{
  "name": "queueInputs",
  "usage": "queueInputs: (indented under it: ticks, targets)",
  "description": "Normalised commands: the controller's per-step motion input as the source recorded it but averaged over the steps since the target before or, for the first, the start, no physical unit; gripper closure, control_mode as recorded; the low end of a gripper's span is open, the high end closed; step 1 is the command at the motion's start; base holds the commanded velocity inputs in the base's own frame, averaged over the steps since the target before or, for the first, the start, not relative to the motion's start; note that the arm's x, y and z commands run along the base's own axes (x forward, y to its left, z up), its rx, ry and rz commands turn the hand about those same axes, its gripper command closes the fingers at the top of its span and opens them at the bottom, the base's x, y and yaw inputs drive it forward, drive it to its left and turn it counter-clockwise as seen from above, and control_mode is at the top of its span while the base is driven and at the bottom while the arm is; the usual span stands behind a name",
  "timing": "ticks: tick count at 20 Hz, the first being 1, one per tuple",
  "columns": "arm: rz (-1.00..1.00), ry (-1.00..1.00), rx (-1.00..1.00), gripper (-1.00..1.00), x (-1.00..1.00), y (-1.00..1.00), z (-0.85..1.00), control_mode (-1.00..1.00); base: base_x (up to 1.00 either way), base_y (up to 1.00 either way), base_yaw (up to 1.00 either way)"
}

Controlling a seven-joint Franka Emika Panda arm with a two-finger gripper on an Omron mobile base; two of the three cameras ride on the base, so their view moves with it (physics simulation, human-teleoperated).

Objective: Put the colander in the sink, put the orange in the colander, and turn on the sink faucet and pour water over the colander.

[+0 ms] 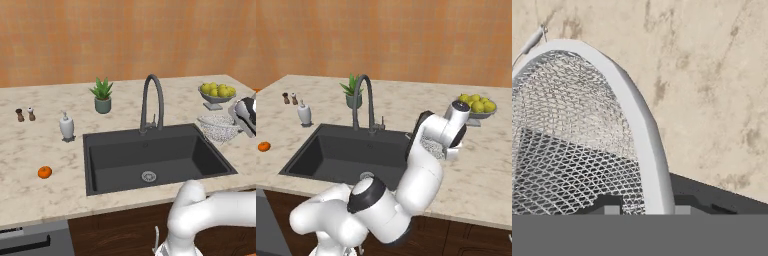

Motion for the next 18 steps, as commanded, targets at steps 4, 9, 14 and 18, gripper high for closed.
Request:
queueInputs:
  ticks: [4,9,14,18]
  targets:
    - [0.55,0.18,0.0,1.0,0.08,0.56,0.59,-1.0,0.0,0.0,0.0]
    - [0.55,-0.13,-0.04,1.0,-0.11,0.68,0.18,-1.0,0.0,0.0,0.0]
    - [0.34,-0.34,-0.14,1.0,-0.24,0.99,-0.08,-1.0,0.0,0.0,0.0]
    - [0.3,-0.31,-0.18,1.0,-0.52,0.99,-0.38,-1.0,0.0,0.0,0.0]
